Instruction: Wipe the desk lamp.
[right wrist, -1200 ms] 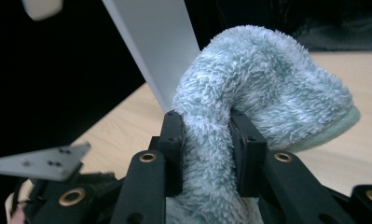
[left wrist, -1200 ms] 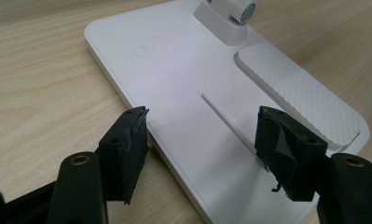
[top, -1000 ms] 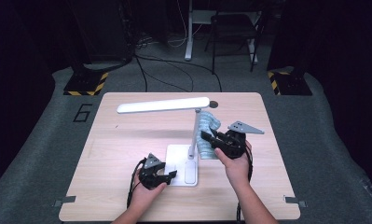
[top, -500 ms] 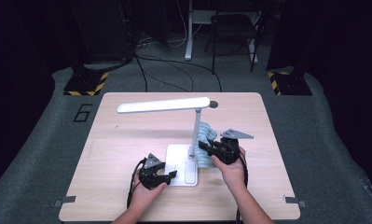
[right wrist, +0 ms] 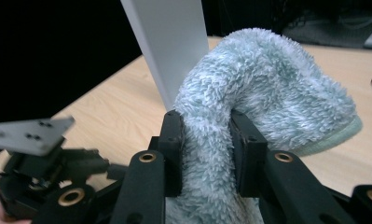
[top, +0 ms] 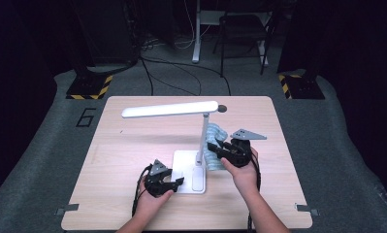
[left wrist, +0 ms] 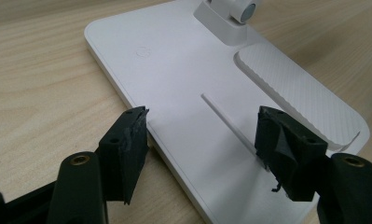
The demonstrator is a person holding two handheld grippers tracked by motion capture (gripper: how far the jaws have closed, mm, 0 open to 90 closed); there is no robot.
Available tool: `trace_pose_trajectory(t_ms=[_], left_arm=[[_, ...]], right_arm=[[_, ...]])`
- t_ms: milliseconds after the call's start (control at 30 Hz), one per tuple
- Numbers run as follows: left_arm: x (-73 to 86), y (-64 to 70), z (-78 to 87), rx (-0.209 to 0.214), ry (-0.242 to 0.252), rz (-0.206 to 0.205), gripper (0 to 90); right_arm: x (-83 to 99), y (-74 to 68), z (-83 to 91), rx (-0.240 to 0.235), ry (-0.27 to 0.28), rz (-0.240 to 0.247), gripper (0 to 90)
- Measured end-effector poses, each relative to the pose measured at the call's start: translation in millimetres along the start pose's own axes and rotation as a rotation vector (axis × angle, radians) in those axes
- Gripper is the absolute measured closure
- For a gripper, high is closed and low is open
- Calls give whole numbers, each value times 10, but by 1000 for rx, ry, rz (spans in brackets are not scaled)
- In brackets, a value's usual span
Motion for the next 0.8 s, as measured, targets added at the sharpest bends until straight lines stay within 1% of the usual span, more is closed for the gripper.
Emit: trace_pose_trajectory(t_ms=[133, 300, 467, 567, 667, 733, 800], left_arm=[[1, 0, -1, -1, 1, -1, 346], [0, -4, -3, 2, 6, 2, 346], [0, -8, 2, 4, 1, 3, 346], [0, -5, -3, 3, 7, 2, 346], [0, -1, 1, -1, -1, -3, 346], [0, -1, 1, 0, -1, -3, 345], [-1, -2, 0, 0, -1, -3, 345]], right_arm=[[-204, -59, 103, -11, 42, 35, 696], [-429, -140, 206, -20, 90, 55, 696], [-668, -236, 310, -31, 149, 94, 696], [-762, -265, 352, -32, 170, 108, 696], [-845, -263, 405, -35, 192, 106, 696], [-874, -251, 427, -38, 198, 102, 695], [-866, -244, 421, -44, 196, 100, 695]])
Point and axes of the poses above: each handheld gripper's, and its own axes: z roughly backward along the jaws, x roughly out of its underside, y roughly to its right, the point moved 4 cm from there along -z, roughly forward along the jaws, and after that the axes turned 5 degrees about y, right-handed, at the moved point
